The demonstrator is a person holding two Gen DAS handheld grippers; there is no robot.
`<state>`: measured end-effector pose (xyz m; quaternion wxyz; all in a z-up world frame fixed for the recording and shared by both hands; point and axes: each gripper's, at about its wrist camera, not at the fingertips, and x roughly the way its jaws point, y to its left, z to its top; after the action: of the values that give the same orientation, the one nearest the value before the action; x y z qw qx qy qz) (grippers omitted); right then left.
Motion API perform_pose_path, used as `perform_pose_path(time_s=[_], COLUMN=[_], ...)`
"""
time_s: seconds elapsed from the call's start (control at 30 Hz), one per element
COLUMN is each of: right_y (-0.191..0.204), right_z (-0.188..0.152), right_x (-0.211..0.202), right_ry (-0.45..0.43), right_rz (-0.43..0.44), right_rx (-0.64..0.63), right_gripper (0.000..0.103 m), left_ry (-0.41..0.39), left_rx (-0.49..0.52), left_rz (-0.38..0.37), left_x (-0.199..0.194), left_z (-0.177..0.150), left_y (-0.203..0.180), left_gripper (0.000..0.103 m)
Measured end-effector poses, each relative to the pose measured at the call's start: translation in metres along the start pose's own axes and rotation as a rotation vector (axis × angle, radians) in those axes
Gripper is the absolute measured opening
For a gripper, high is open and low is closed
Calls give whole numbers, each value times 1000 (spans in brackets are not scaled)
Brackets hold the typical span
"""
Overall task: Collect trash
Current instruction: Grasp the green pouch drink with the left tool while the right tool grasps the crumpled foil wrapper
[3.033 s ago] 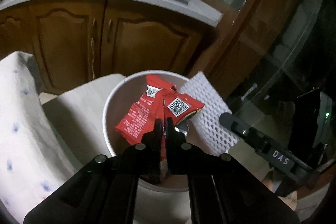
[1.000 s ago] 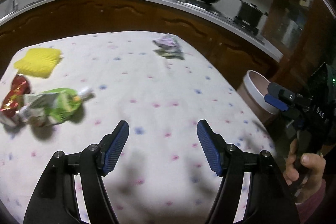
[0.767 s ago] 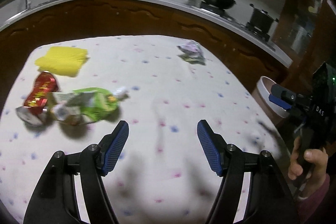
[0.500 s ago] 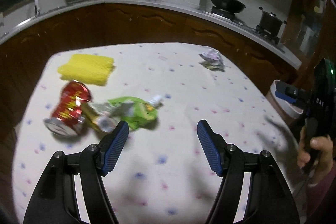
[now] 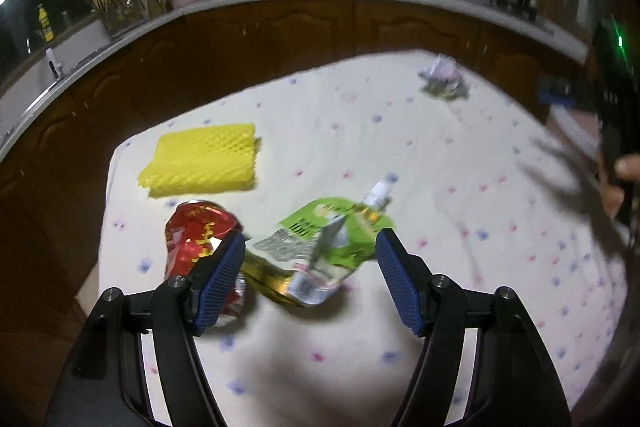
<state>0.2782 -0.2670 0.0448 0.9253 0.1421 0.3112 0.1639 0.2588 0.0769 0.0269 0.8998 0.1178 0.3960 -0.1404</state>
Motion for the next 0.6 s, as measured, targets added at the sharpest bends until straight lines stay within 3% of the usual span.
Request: perform_pose_path(time_s=[0.17, 0.47, 0.5, 0.53, 0.57, 0.6], right_y=[-9, -28, -28, -29, -29, -29], right_z=[23, 58, 59, 60, 60, 60], right_x=[33, 112, 118, 123, 128, 132], right_ry=[22, 95, 100, 103, 109, 122], right_rz=[-52, -102, -108, -115, -125, -136], right_rx=[-42, -42, -45, -49, -56, -61], right_gripper=[89, 89, 88, 80, 62, 49], left_ry=[39, 158, 162, 167, 167, 162], left_rx=[54, 16, 16, 19, 23, 22], left_rz=[-26, -85, -89, -90, -85, -84], left_x=[16, 49, 51, 52, 52, 52], left_z=[0, -5, -6, -8, -9, -9], left_y=[-2, 0, -1, -2, -4, -5], left_gripper=[68, 13, 11, 11, 10, 10])
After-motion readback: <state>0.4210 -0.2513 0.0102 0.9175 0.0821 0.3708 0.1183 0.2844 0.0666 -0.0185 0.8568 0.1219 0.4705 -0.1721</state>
